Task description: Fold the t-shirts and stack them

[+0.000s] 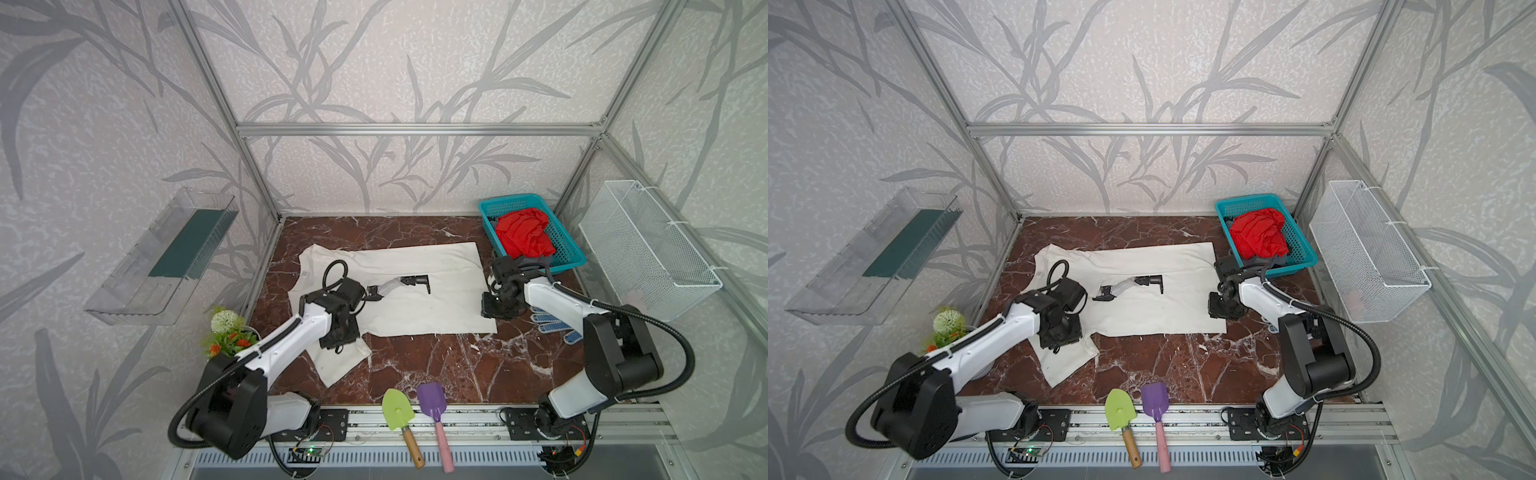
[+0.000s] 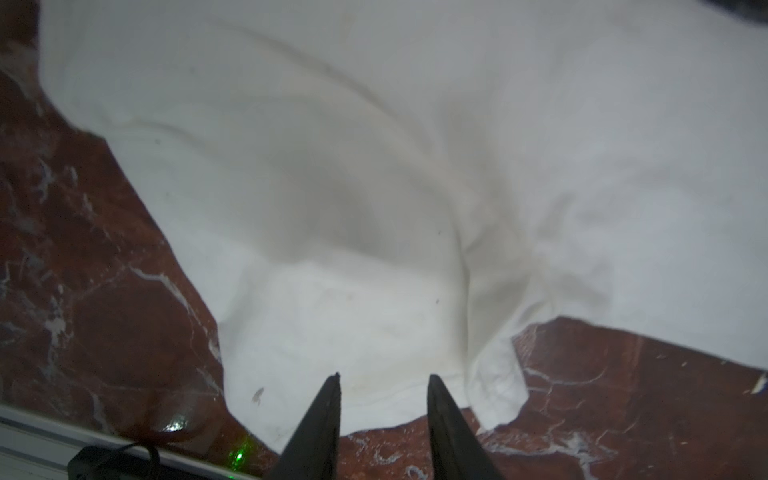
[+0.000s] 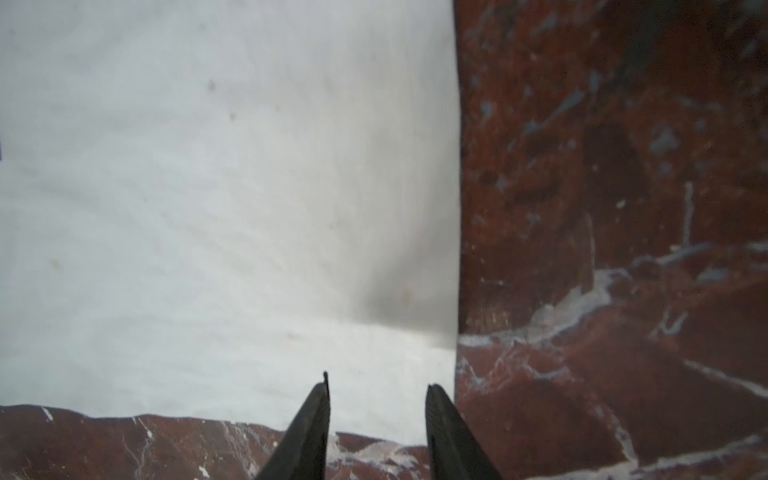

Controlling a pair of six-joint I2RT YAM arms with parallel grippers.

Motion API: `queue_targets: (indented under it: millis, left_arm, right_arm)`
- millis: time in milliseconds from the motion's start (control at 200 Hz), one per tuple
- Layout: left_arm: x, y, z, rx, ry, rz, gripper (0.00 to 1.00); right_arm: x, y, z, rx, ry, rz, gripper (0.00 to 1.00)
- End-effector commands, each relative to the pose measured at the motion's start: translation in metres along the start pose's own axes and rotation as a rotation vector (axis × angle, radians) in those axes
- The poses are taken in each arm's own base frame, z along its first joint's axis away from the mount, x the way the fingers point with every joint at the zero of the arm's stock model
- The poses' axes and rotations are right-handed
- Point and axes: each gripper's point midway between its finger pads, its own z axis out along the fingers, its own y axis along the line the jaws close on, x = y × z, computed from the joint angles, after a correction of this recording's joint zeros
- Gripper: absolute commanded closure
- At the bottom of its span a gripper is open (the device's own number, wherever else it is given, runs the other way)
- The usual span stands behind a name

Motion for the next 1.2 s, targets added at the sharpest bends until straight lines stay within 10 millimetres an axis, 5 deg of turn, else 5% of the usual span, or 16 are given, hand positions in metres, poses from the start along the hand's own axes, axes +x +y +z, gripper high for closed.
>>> queue_targets:
  millis: [0, 175, 615, 1045, 1195]
  left_arm:
    - [0.025, 0.03, 0.001, -0.054, -0.041, -0.189, 0.63]
    - [0.046, 0.053, 0.004, -0.047, -0.081, -0.271, 0.63]
    - [0.073, 0.054, 0.026, -0.05, 0.002, -0.263, 0.61]
    - [0.081, 0.053, 0.034, -0.098, 0.024, -0.251, 0.59]
    - [0.084, 0.057, 0.051, -0.116, -0.008, -0.322, 0.59]
  right_arm:
    - [0.017, -0.002, -0.012, 0.022, -0.01, 0.017, 0.6]
    - [0.034, -0.012, -0.003, 0.054, 0.005, 0.034, 0.59]
    - [0.041, -0.019, 0.014, 0.094, 0.057, 0.047, 0.59]
    - [0.037, -0.029, 0.016, 0.136, 0.058, 0.068, 0.59]
    - [0.035, -0.029, 0.015, 0.12, 0.058, 0.072, 0.59]
